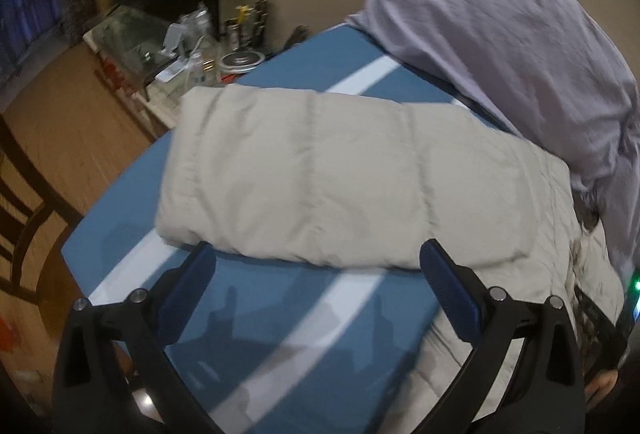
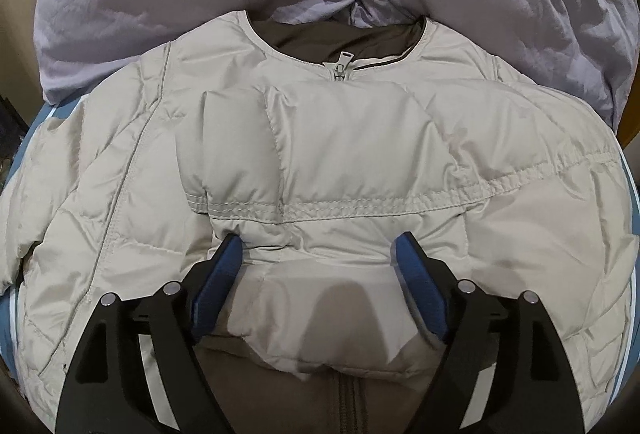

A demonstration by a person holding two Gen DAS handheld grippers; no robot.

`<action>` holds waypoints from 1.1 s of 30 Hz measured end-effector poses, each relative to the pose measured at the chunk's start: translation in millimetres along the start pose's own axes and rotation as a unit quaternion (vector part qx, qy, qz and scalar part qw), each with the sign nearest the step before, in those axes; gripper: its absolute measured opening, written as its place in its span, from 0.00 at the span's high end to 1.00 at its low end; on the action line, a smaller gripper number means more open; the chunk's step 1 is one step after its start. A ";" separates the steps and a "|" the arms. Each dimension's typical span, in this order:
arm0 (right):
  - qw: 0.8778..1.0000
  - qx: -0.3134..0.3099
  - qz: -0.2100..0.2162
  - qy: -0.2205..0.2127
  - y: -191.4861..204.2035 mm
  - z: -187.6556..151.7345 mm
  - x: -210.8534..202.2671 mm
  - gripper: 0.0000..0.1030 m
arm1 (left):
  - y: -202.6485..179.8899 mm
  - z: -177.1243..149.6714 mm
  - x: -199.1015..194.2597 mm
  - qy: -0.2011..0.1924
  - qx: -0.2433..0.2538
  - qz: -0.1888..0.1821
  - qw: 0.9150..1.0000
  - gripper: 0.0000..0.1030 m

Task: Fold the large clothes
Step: 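Grasp the other sleeve with the left gripper and lift it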

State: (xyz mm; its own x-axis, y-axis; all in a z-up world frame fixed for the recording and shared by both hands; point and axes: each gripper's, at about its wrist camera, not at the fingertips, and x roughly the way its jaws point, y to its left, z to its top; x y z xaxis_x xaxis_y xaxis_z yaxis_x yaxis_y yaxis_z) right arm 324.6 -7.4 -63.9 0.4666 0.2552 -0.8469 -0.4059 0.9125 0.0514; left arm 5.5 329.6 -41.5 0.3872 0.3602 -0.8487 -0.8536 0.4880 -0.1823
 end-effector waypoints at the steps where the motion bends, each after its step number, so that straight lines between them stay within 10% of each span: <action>1: 1.000 0.004 0.001 0.002 -1.2 1.7 -2.8 0.21 | 6.8 3.0 1.6 0.000 -0.006 0.005 1.000 0.02; 15: 0.997 0.065 0.046 -0.013 -19.6 -4.4 -42.2 0.20 | 73.4 38.3 33.0 0.010 -0.055 0.036 0.998 0.02; 25: 0.996 0.058 0.055 -0.025 -17.7 -8.9 -54.4 0.20 | 98.3 35.6 55.3 0.029 -0.100 0.030 0.994 0.19; 33: 0.996 0.071 0.053 -0.017 -26.6 -13.2 -52.2 0.20 | 84.5 38.1 58.1 0.029 -0.091 0.012 0.995 0.61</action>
State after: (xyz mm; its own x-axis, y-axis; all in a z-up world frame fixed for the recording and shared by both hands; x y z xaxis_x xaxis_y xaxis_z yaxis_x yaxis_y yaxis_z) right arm 300.7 -49.3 -28.0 0.4536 0.3606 -0.8150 -0.3397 0.9154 0.2160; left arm -30.8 422.1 -87.3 0.3500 0.3218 -0.8797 -0.9132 0.3264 -0.2439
